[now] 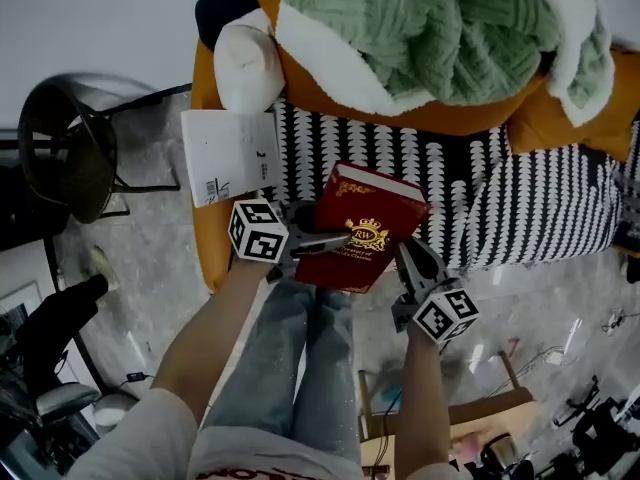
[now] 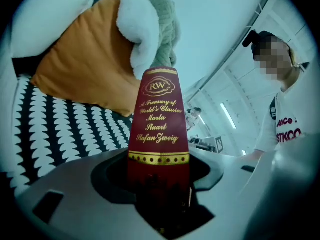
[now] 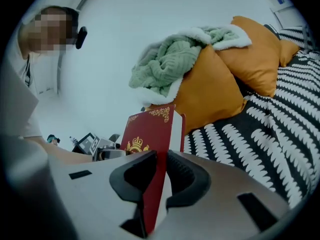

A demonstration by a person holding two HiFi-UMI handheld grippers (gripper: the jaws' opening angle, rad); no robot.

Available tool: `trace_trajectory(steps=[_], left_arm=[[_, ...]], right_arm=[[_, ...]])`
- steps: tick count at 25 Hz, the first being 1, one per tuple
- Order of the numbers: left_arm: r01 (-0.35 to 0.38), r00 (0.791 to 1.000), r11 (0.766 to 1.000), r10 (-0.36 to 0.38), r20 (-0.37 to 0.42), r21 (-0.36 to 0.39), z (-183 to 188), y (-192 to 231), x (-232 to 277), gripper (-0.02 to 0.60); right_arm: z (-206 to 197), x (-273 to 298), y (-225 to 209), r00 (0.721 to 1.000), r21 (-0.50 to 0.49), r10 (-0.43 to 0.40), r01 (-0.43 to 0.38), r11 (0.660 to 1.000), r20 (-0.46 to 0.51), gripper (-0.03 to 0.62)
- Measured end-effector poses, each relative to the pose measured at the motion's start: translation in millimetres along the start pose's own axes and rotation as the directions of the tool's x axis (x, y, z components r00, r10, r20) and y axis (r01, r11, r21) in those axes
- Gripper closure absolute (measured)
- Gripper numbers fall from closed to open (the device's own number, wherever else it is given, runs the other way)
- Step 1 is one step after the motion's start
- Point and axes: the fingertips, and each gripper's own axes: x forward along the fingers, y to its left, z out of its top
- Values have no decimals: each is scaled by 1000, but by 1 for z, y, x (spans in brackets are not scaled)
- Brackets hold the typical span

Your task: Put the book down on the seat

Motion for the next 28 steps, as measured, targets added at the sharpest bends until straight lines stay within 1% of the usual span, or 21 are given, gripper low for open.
trace_trajectory(steps=[2, 6, 9, 11, 12, 13, 15, 17, 20, 22, 24, 26, 27, 28], left_arm=[[-27, 1000, 1000, 27, 8, -8, -4, 13, -1, 321], [-69, 998, 998, 69, 4, 5, -10, 30, 3, 316], [-85, 995, 996, 87, 52, -42, -8, 50, -7, 316], [-127, 987, 989, 133, 88, -71, -6, 68, -20, 316], [-156, 982, 985, 162, 94, -73, -7, 76, -25, 317], [-185, 978, 981, 190, 90, -65, -8, 83, -28, 318], [-242, 967, 970, 243, 75, -25, -10, 91, -30, 325], [-292, 954, 956, 290, 72, 15, -13, 92, -28, 359], [-333, 941, 942, 329, 79, 45, -16, 92, -20, 419], [-330, 941, 943, 326, 87, 35, -18, 88, -15, 469], [-330, 941, 943, 326, 94, 30, -18, 85, -9, 509], [-351, 933, 935, 346, 96, 49, -17, 86, -5, 536], [-364, 929, 930, 357, 99, 59, -16, 86, -4, 544], [-375, 924, 925, 367, 105, 66, -14, 87, -3, 550]], right_arm=[[-10, 7, -8, 1000, 18, -3, 4, 1000, -3, 513], [-21, 18, -25, 1000, 59, -11, 11, 998, 1, 513], [-26, 25, -44, 999, 91, -41, 41, 995, 9, 513], [-31, 27, -61, 996, 91, -86, 85, 992, 4, 522], [-34, 28, -70, 995, 93, -101, 101, 991, -4, 539], [-38, 31, -78, 994, 103, -111, 112, 988, -15, 537], [-46, 38, -93, 991, 132, -129, 132, 982, -37, 537], [-54, 41, -105, 988, 132, -145, 152, 980, -60, 537], [-58, 47, -111, 981, 75, -165, 173, 982, -97, 536], [-58, 50, -114, 969, 1, -216, 217, 976, -118, 536], [-57, 50, -121, 942, -107, -310, 298, 949, -125, 533], [-51, 48, -125, 916, -219, -387, 358, 907, -103, 534], [-47, 47, -125, 910, -259, -404, 371, 892, -88, 534], [-43, 46, -122, 911, -281, -405, 371, 885, -72, 534]])
